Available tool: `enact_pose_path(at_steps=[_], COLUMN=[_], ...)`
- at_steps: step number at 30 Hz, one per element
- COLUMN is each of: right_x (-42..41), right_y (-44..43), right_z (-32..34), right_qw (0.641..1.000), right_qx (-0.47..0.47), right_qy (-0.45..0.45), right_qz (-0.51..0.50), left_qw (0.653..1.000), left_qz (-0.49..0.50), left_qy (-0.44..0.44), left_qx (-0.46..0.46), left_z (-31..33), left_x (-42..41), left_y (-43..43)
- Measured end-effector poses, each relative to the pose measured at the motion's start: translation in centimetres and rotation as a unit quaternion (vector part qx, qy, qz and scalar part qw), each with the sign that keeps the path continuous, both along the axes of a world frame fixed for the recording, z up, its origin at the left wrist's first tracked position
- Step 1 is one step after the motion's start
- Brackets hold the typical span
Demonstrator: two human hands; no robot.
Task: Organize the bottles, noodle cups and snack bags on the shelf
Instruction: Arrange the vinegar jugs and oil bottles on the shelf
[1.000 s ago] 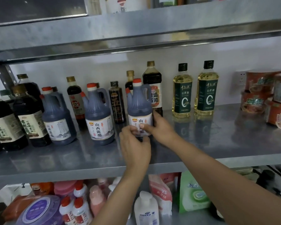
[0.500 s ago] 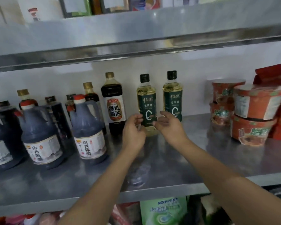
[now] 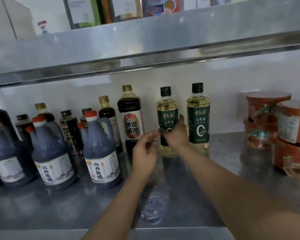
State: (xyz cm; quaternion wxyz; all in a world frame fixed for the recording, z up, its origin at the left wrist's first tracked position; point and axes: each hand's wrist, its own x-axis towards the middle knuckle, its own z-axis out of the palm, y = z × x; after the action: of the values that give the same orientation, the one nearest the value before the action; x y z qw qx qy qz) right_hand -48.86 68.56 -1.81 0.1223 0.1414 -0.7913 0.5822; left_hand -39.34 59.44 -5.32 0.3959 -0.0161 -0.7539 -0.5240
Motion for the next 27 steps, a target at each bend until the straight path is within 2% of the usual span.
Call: enact_pose_path(at_steps=[5,9,13,17,21,24,27], right_x=[-1.9,-2.2,-1.1,2.8,7.8,10.7,11.0], right_y=[-1.6,-1.4,-0.6,0.2,2.0,3.9,5.6], right_z=[-0.2,-0.4,-0.1,0.0,-0.1,1.0,1.7], right_qw=[1.000,0.999,0.996,0.993,0.989,0.987,0.989], right_qx=[-0.018,0.044,0.089,0.113,0.135,0.138,0.064], right_qy=[-0.008,-0.003,0.004,0.014,0.062,0.082,0.039], right_qz=[-0.009,-0.026,-0.024,-0.014,-0.005,0.029,0.130], left_qw=[0.998,0.996,0.997,0.992,0.948,0.940,0.947], left_qz=[-0.021,-0.038,-0.028,-0.032,-0.157,-0.225,-0.224], left_qy=[0.040,0.058,0.038,-0.036,-0.083,-0.085,-0.078], left_qx=[0.038,0.049,0.060,0.116,0.264,0.242,0.217], left_z=[-0.1,0.0,0.3,1.2,2.8,3.9,4.8], left_x=[0.2,0.2,0.4,0.5,2.2,3.0,3.5], left_y=[0.2,0.4,0.6,0.5,0.9,0.9,1.0])
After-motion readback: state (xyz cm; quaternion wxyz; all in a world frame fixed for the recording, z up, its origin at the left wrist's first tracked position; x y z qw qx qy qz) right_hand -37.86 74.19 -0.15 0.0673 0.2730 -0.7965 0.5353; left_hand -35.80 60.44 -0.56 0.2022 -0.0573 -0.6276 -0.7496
